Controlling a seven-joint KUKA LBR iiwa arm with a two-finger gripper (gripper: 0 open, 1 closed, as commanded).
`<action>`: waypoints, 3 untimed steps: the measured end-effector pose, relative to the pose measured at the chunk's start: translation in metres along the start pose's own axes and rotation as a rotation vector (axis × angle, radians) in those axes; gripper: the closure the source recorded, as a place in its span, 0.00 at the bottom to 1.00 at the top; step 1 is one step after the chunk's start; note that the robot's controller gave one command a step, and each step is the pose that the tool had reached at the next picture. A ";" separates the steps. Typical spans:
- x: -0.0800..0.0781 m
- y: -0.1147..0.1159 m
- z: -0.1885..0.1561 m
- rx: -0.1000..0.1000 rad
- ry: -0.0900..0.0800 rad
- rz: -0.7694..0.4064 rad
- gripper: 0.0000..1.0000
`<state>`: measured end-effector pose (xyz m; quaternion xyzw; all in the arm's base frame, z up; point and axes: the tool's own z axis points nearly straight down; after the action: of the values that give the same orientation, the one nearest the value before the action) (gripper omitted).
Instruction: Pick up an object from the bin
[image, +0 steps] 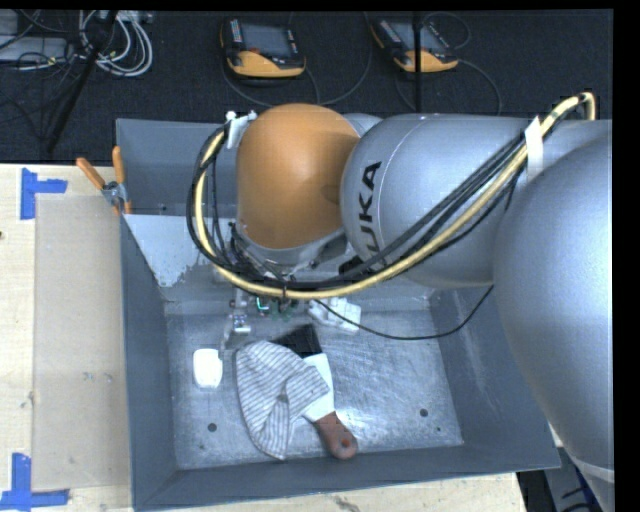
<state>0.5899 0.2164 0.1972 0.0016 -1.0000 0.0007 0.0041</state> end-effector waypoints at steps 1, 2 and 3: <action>-0.002 -0.001 -0.005 -0.002 -0.007 0.004 0.00; 0.007 -0.017 0.029 -0.002 -0.012 -0.079 0.00; 0.032 -0.059 0.092 -0.001 -0.009 -0.162 0.00</action>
Offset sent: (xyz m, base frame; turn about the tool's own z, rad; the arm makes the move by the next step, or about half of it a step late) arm -0.0335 -0.0643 -0.1261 -0.2810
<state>0.5577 0.1570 0.1054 0.0827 -0.9966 0.0000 -0.0001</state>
